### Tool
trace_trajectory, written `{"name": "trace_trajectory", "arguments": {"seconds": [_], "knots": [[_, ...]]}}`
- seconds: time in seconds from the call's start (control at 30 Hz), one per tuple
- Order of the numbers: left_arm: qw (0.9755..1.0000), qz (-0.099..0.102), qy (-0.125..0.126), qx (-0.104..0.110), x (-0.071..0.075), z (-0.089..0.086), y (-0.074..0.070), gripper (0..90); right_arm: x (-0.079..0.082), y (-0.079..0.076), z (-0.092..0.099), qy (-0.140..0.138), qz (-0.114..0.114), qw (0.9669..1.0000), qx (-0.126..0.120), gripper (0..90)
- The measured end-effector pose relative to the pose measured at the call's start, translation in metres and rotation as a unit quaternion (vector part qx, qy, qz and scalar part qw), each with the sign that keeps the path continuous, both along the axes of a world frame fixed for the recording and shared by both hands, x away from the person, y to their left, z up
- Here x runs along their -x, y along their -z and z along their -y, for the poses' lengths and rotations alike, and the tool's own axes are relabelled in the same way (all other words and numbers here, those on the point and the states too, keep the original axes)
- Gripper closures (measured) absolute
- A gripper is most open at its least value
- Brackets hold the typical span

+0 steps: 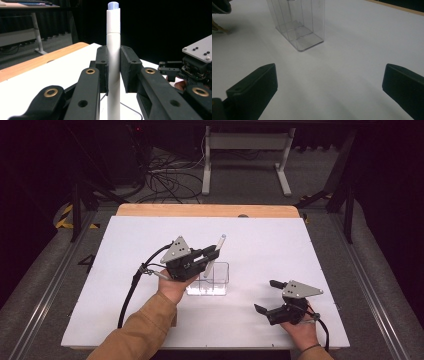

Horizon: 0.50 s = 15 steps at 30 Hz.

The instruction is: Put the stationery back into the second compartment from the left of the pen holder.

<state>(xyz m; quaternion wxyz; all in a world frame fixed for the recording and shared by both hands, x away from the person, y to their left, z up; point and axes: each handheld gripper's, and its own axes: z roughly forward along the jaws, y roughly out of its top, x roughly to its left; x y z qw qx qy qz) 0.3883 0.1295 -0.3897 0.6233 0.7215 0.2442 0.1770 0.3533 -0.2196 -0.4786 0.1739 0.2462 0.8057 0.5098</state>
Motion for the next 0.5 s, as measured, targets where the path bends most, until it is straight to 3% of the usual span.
{"name": "trace_trajectory", "arguments": {"seconds": [0.5], "knots": [[0.9998,-0.009,0.006,-0.017,0.0030,-0.0049,0.0103,77.1,-0.0004,0.0001,-0.0001,-0.002,-0.001,1.0000,-0.001,0.6]]}}
